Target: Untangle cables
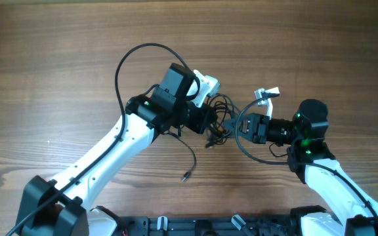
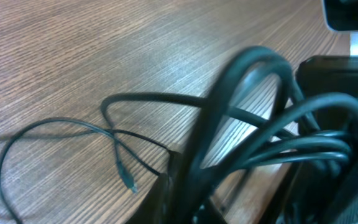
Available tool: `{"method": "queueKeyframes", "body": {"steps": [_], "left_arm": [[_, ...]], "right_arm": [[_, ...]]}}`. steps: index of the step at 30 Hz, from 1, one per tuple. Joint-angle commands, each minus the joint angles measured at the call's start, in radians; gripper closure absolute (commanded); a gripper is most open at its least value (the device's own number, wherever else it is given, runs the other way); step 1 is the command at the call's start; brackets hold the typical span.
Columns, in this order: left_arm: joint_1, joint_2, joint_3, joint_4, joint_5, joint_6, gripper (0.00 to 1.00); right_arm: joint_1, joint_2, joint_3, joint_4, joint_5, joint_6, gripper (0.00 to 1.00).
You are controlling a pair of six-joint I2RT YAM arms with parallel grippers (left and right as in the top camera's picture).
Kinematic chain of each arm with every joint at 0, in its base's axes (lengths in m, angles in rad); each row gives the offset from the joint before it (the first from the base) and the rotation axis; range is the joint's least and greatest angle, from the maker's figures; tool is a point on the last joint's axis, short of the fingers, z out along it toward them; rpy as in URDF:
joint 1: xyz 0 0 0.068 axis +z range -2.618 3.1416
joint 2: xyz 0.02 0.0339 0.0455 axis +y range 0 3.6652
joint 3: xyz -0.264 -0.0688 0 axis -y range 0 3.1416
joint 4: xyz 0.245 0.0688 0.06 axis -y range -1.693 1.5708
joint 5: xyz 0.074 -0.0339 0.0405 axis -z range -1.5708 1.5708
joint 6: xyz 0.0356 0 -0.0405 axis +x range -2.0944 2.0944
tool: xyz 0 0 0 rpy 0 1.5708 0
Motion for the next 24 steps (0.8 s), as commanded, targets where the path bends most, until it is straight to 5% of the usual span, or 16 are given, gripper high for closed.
{"method": "queueKeyframes", "body": {"steps": [1,4,8,13,18,24], "left_arm": [[0.087,-0.052,0.001,0.007,-0.093,-0.098,0.96],[0.173,-0.133,0.001,0.007,-0.122,-0.261,0.96],[0.272,-0.172,0.001,0.003,-0.134,-0.571,0.96],[0.292,-0.169,0.001,-0.048,-0.224,-0.691,0.96],[0.278,-0.169,0.001,-0.139,-0.284,-0.690,0.96],[0.139,-0.171,0.001,-0.140,-0.282,-0.551,0.96]], "right_arm": [[-0.002,-0.015,0.016,-0.016,0.009,-0.156,0.71],[-0.002,-0.015,0.015,-0.142,0.239,-0.219,0.39],[0.036,-0.015,0.015,-0.205,0.281,-0.231,0.28],[0.238,-0.015,0.015,-0.081,0.408,-0.306,0.01],[0.463,-0.015,0.016,0.094,0.853,-0.281,0.00],[0.590,-0.007,0.027,0.056,1.318,-0.280,0.02]]}}
